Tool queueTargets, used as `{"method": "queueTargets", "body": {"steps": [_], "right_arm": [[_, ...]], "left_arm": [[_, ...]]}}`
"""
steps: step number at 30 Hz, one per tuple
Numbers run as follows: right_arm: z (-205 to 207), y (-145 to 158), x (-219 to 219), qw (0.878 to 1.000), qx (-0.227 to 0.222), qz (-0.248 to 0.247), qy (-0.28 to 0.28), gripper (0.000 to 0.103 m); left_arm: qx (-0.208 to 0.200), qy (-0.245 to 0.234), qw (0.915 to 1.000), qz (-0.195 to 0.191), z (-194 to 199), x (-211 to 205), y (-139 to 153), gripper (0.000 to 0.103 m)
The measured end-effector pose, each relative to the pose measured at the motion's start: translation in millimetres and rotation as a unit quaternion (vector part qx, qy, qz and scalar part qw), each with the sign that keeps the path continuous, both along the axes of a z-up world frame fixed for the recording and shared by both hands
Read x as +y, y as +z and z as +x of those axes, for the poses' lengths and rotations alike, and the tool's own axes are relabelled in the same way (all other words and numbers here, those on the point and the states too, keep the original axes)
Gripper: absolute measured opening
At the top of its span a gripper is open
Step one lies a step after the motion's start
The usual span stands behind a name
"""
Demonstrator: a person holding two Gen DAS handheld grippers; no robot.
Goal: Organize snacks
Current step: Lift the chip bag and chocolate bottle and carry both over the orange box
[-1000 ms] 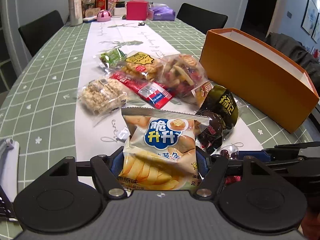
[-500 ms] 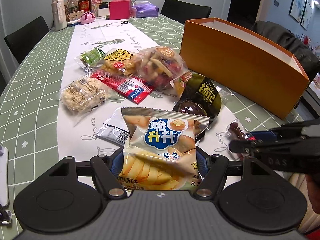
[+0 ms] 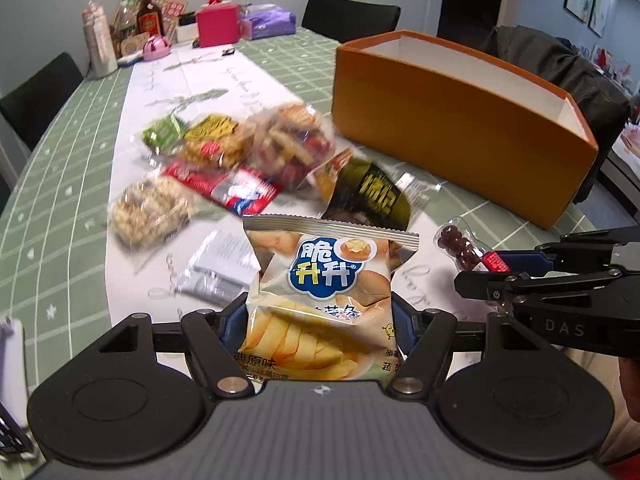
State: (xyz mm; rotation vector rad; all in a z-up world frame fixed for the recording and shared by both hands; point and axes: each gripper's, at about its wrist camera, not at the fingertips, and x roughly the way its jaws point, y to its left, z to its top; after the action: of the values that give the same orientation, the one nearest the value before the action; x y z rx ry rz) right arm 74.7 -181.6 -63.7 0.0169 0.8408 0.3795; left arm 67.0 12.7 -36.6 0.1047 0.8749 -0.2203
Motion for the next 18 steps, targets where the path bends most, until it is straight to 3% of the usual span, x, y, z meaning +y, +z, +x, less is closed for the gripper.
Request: {"method": "queueTargets", "body": {"steps": [9,18], "right_arm": [[-5,58,-33,0.997,-0.06,0.035,0.028,0.029],[40,109,-80,0.996,-0.079,0.017,0.03,0.03]], "left_arm": [[-0.021,-0.039,0.9989,0.013,24,-29,47,0.08],[-0.022,-0.085,0.996,0.015,81,-66,82,0.08]]}}
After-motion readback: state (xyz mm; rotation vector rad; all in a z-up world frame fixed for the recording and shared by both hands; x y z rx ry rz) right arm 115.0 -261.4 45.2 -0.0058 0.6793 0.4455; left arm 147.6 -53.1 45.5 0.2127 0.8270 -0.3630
